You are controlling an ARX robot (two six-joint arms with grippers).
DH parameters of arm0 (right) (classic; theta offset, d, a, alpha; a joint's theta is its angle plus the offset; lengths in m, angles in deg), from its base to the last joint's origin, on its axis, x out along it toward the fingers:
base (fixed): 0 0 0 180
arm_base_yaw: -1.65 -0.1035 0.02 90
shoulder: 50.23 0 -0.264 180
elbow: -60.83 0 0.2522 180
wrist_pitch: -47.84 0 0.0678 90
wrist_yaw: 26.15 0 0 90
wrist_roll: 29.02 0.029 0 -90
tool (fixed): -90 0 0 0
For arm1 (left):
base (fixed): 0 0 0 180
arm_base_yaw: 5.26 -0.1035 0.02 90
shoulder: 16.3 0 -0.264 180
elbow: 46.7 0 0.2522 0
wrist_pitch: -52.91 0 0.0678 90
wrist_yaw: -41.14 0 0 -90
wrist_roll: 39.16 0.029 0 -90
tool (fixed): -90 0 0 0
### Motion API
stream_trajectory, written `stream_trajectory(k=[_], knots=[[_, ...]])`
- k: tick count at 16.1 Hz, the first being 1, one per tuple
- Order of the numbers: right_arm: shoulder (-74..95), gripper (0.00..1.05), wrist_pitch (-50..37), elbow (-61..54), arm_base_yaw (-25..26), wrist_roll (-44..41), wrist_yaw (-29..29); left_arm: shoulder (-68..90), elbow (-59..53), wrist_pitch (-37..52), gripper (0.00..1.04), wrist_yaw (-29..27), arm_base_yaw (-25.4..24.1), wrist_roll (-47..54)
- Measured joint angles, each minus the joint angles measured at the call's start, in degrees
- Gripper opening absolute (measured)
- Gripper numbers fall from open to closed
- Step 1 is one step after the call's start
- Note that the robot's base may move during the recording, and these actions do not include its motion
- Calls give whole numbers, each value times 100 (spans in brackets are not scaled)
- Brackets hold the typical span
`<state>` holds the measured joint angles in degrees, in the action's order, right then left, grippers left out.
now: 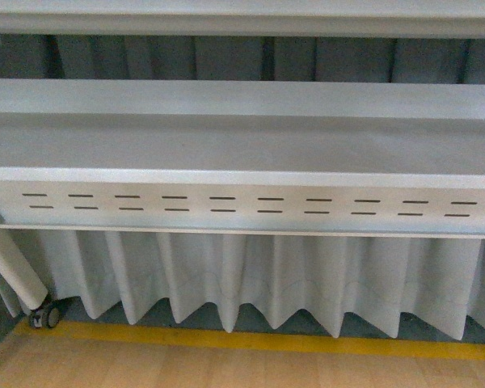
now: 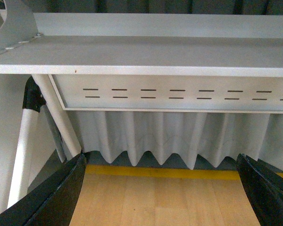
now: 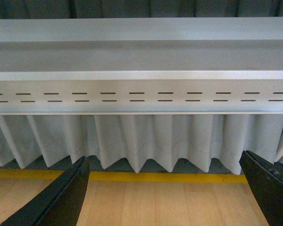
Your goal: Wind up and store yellow beetle toy
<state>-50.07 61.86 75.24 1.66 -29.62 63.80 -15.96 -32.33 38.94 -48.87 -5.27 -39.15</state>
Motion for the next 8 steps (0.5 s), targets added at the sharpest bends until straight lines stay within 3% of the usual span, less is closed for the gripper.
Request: stream_trajectory(k=[8], knots=[[-2,98,0,0,0,0,0,0,0,0,98,0,0,0]])
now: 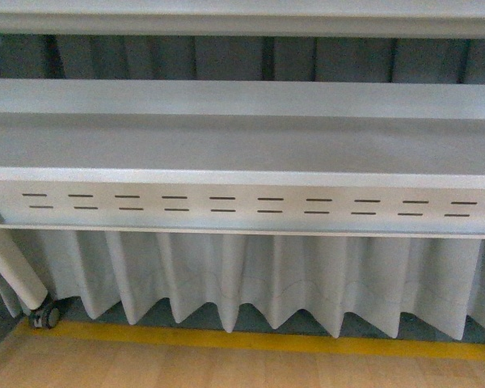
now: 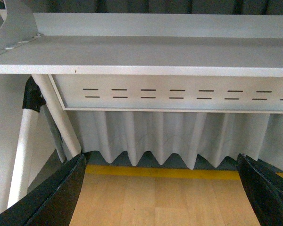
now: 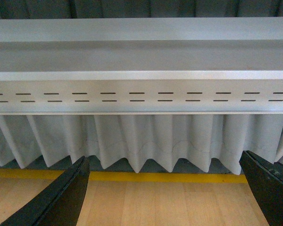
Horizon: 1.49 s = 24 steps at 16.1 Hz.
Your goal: Wind up and store yellow beetle toy
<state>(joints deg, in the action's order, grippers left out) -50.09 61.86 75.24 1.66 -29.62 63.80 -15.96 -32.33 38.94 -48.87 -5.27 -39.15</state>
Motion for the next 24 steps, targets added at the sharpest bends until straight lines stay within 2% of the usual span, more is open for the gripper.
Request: stream_trajectory(k=[24], knots=[[2,98,0,0,0,0,2,0,0,0,98,0,0,0]])
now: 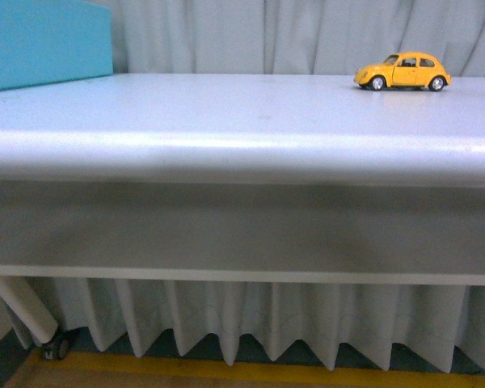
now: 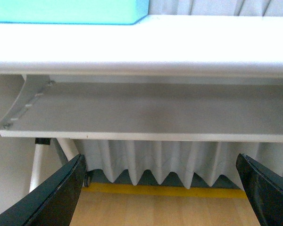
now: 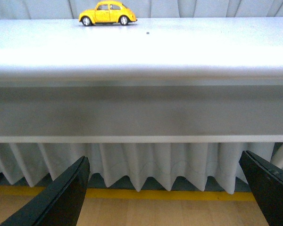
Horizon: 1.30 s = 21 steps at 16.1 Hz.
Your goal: Wind up and store yellow beetle toy
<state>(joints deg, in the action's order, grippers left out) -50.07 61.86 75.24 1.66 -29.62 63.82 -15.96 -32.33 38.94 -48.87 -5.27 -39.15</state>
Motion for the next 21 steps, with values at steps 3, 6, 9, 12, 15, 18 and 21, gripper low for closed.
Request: stream_trajectory(k=[3,6,9,12,15,18,21], knots=[[0,98,-2,0,0,0,2,0,0,-2,98,-2,0,0],[-2,98,-2,0,0,0,2,0,0,-2,98,-7,0,2],[0,98,-2,0,0,2,2,0,0,-2,98,0,0,2],[0,98,4,0,0,2,-4,0,0,-9,98,9,0,0],[-2,98,-9,0,0,-2,2,0,0,0,98,-7,0,0],[0,98,2,0,0,4,2,0,0,-4,98,9,0,2],[0,98,-9,0,0,4,0,0,0,-2,98,7,0,2]])
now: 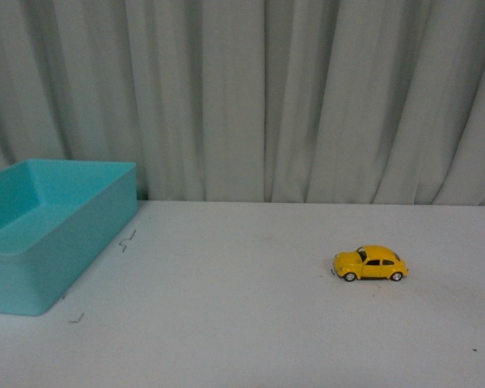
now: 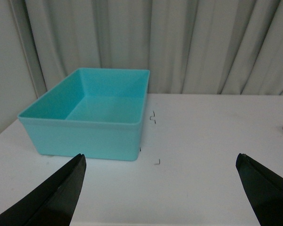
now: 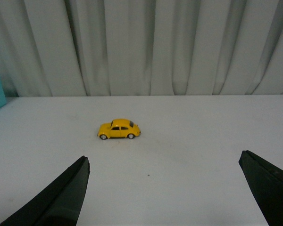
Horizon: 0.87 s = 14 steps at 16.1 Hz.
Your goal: Wind up and store yellow beetle toy
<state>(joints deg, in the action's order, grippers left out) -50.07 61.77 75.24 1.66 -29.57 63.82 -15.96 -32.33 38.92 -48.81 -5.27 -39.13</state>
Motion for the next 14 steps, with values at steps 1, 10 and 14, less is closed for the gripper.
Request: stream_trajectory(k=[1,10,14], knots=[[0,98,-20,0,0,7,0,0,0,22,98,-9,0,-4],[2,98,9,0,0,9,2,0,0,0,98,-9,0,-2],[2,98,7,0,0,11,2,0,0,2,98,-9,0,-2]])
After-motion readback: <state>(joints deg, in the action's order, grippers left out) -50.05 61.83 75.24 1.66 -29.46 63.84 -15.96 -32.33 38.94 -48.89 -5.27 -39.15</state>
